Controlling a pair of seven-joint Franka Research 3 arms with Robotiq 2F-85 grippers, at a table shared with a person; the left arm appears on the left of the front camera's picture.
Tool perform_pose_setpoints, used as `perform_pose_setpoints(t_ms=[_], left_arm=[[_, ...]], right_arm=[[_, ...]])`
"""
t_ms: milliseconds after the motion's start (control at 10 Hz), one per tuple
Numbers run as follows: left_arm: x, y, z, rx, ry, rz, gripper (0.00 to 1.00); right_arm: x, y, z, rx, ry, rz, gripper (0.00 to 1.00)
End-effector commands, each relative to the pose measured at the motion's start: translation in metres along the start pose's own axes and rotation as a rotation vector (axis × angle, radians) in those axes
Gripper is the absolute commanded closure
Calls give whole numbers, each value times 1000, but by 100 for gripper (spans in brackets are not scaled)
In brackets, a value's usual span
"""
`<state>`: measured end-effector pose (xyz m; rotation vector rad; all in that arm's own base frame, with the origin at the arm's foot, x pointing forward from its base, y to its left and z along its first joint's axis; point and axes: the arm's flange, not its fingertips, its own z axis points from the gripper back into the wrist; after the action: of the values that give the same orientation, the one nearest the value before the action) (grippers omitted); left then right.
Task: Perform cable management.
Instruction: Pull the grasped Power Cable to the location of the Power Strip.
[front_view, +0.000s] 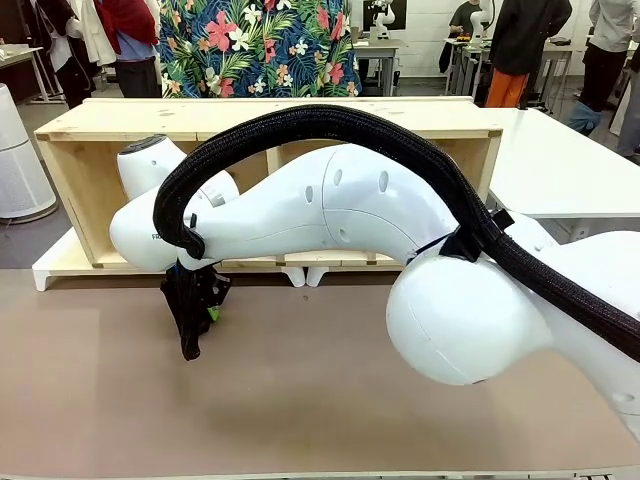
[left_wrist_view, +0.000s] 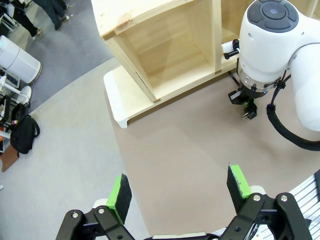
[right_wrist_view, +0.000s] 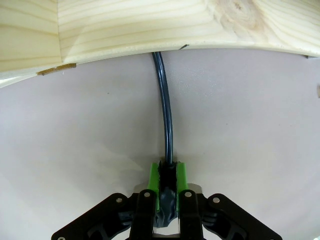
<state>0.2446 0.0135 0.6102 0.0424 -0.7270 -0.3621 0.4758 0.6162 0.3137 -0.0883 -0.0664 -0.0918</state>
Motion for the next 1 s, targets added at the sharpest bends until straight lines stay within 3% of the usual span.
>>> perform_pose_setpoints(t_ms=[0, 600, 700, 900], left_arm=[[0, 0, 0, 0, 3, 1, 0], [0, 0, 0, 0, 3, 1, 0], [0, 0, 0, 0, 3, 1, 0], [0, 0, 0, 0, 3, 1, 0]], right_arm=[[0, 0, 0, -1, 0, -2, 100], [0, 0, 0, -1, 0, -2, 100], [0, 0, 0, 0, 0, 0, 85], [-11, -4, 16, 6, -6, 26, 85]])
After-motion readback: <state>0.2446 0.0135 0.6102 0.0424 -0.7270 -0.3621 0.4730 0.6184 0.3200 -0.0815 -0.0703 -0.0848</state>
